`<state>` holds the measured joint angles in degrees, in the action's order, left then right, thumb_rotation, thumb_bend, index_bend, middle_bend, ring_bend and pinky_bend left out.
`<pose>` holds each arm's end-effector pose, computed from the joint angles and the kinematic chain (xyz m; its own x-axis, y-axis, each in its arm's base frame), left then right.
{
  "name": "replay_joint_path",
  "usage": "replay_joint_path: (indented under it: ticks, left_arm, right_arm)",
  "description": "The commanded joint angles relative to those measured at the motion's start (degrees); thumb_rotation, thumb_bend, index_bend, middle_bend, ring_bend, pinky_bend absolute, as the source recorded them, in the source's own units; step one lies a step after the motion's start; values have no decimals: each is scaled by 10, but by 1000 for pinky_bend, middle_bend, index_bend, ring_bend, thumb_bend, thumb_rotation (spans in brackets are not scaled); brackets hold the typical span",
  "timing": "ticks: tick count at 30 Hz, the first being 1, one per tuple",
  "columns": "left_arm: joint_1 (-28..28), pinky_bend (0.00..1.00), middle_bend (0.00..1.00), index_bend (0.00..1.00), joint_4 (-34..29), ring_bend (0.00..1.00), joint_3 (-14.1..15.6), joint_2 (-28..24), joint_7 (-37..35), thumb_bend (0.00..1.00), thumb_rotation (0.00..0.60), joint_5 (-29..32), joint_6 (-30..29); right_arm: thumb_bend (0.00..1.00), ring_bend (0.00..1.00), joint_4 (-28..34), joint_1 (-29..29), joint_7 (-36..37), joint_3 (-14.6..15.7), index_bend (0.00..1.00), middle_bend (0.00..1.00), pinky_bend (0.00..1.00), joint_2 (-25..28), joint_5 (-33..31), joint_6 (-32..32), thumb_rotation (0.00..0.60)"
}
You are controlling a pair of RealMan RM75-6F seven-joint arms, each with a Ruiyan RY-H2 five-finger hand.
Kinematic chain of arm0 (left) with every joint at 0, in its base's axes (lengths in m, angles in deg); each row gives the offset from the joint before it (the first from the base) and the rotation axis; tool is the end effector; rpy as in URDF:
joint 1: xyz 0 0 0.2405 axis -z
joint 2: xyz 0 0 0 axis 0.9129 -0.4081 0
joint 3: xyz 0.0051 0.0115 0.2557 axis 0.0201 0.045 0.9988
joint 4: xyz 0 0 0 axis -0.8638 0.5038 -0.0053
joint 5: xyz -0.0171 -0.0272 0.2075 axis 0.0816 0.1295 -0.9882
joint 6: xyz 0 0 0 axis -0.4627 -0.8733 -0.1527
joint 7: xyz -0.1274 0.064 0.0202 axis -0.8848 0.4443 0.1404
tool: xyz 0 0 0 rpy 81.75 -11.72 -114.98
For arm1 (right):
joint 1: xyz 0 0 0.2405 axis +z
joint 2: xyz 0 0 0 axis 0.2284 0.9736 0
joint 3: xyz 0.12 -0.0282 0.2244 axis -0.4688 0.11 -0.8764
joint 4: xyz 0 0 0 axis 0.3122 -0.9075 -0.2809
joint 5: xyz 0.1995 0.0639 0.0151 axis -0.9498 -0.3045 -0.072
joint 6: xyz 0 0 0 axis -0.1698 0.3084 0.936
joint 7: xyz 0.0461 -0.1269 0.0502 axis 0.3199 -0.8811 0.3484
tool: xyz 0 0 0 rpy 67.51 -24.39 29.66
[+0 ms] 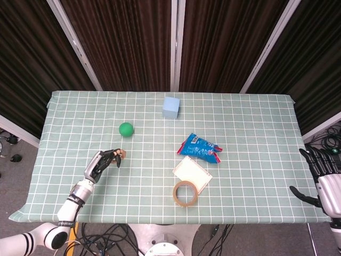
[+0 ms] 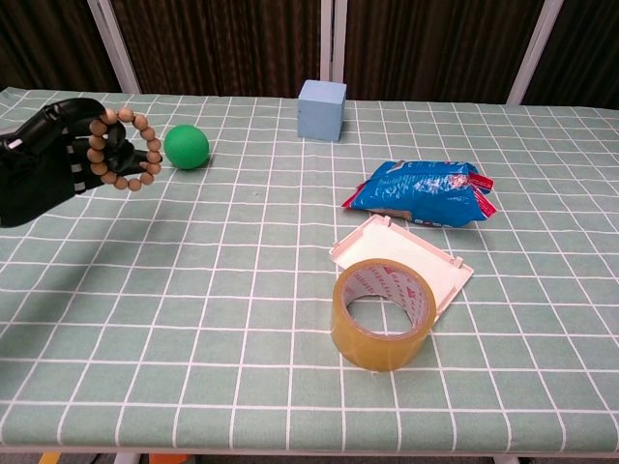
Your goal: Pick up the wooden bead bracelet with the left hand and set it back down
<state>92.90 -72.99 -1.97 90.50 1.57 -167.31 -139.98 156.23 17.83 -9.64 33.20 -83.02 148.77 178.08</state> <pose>-0.2085 0.2854 -0.0082 -0.8111 0.3761 0.4480 0.5436 0.2019 0.8147 -0.2860 -0.1758 0.2121 0.2989 0.0703 0.9517 -0.9334 -0.1860 0.3069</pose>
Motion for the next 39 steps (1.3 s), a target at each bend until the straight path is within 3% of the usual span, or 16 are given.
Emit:
replay_joint_path:
  ticks: [1, 9, 20, 26, 33, 35, 39]
  left_arm:
    - [-1, 78, 665, 638, -2, 246, 0, 0, -1, 753, 315, -3, -1]
    - [-1, 78, 644, 611, -3, 246, 0, -2, -4, 895, 310, -9, -3]
    - [1, 78, 590, 555, -3, 246, 2, -3, -15, 981, 251, -18, -2]
    - [2, 78, 588, 552, -2, 246, 3, -3, -18, 999, 249, -20, -3]
    - [3, 79, 555, 489, -6, 246, 4, -7, -26, 1000, 349, -19, 1]
    - [3, 80, 522, 454, -6, 246, 4, -7, -29, 1000, 303, -21, -1]
    - [2, 80, 437, 351, -2, 231, 7, -8, -38, 986, 117, -34, -11]
  right_arm:
    - [67, 0, 0, 0, 1, 0, 0, 14, 0, 0, 0, 1, 600]
    - [66, 0, -2, -1, 4, 1, 0, 14, 0, 1, 1, 2, 600]
    - [66, 0, -3, 0, 5, 1, 0, 17, 0, 0, 1, 0, 600]
    - [66, 0, -3, -1, 5, 0, 0, 17, 0, 0, 0, 1, 600]
    - [66, 0, -3, -2, 6, 1, 0, 17, 0, 0, 0, 2, 600]
    - [66, 0, -3, -2, 7, 1, 0, 17, 0, 0, 0, 3, 600]
    - [66, 0, -4, -2, 8, 1, 0, 17, 0, 0, 0, 2, 600]
